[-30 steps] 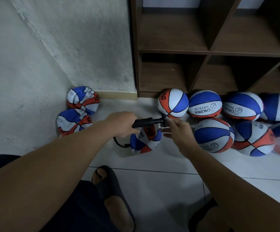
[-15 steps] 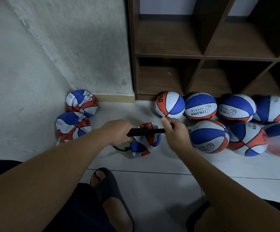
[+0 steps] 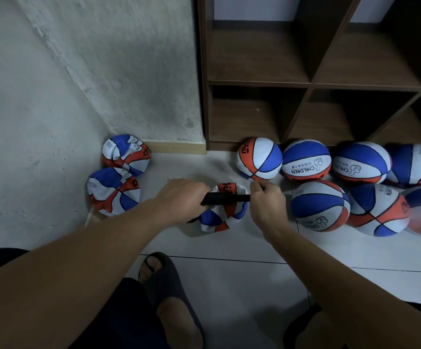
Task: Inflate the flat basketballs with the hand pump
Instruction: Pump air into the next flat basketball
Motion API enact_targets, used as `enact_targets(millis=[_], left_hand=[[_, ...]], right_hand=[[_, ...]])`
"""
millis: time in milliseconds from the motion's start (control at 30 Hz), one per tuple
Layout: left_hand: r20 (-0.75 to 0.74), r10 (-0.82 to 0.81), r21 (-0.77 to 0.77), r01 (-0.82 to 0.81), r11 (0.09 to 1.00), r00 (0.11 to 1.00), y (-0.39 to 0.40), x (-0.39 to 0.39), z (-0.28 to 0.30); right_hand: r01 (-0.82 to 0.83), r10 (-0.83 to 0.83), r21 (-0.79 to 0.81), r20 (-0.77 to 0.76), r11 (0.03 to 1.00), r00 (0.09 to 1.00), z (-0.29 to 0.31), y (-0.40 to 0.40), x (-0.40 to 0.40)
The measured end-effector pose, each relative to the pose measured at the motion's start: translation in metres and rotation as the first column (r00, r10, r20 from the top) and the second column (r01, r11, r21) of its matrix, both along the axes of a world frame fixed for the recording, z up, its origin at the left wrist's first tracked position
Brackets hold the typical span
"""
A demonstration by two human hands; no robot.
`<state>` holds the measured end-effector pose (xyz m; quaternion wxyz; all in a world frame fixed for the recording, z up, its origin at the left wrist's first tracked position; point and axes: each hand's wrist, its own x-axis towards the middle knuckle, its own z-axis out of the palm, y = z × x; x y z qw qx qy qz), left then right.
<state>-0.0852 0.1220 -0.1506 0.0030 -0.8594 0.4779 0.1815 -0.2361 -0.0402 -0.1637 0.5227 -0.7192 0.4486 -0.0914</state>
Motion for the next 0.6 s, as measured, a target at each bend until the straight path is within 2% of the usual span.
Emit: enact_targets(millis=[400, 500, 600], left_hand=[[-0.025, -0.027, 0.022, 0.028, 0.999, 0.999, -0.009, -0.001, -0.016], [0.005, 0.005, -0.016, -0.005, 1.0, 1.0, -0.003, 0.008, -0.015], [0.114, 0.054, -0.021, -0.052, 0.998, 0.992, 0.007, 0.02, -0.014]], right_hand=[[-0.096, 0.1, 0.059, -0.065, 0.994, 0.993, -0.016, 0.01, 0.008], [0.018, -0.017, 0.112, -0.005, 0.994, 1.0, -0.012, -0.01, 0.004], [0.172, -0.175, 0.162, 0.003, 0.972, 0.985, -0.006, -0.046, -0.002]])
